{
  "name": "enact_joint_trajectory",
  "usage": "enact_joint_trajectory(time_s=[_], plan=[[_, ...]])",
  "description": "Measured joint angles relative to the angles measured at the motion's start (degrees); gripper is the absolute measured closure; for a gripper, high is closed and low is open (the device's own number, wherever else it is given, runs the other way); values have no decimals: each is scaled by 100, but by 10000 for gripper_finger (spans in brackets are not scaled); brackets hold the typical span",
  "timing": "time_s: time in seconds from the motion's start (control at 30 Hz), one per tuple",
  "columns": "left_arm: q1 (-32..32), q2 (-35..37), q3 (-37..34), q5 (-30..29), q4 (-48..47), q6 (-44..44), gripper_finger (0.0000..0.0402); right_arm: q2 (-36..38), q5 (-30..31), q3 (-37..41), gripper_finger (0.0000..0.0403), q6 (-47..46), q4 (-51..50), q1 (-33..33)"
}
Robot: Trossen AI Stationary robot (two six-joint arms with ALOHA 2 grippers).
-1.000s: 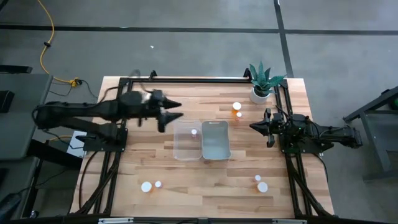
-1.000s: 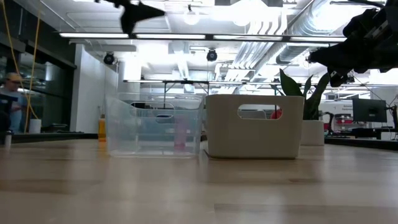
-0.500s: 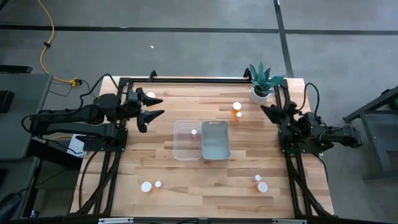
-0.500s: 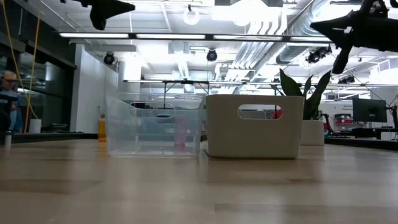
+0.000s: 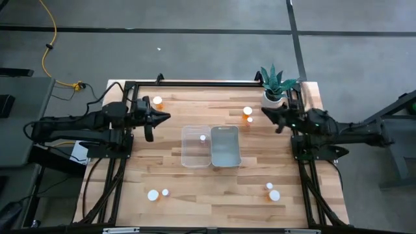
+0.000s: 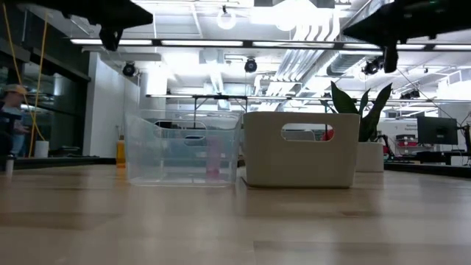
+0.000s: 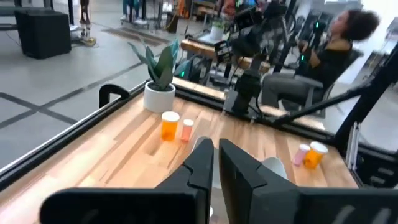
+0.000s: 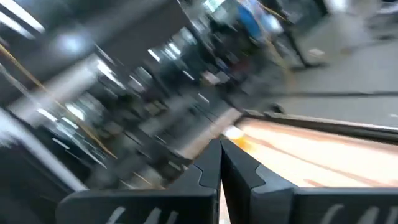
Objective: Pick and place medicine bottles into bin by pill shape (circle, oval)
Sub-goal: Put the small pink pill bottle into the transparent bin
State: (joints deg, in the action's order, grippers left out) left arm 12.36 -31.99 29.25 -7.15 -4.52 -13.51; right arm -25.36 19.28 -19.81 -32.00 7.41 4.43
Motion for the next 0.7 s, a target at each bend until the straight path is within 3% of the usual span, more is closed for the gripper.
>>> enact_joint_trajectory(time_s=[0.13, 0.33, 0.53, 0.7], plan=[[0, 198, -707, -8, 781, -388, 399, -872, 247, -691, 402, 18, -888, 3], [0, 454, -1154, -83, 1145, -798, 401, -1944, 344, -1288, 382, -1440, -2351, 292], [0, 460, -1154, -126, 1163, -746, 401, -3016, -205, -1700, 263, -1920, -3123, 654], [0, 458, -1154, -126, 1159, -738, 401, -4103, -460, -2609, 175, -1783, -4226, 904]])
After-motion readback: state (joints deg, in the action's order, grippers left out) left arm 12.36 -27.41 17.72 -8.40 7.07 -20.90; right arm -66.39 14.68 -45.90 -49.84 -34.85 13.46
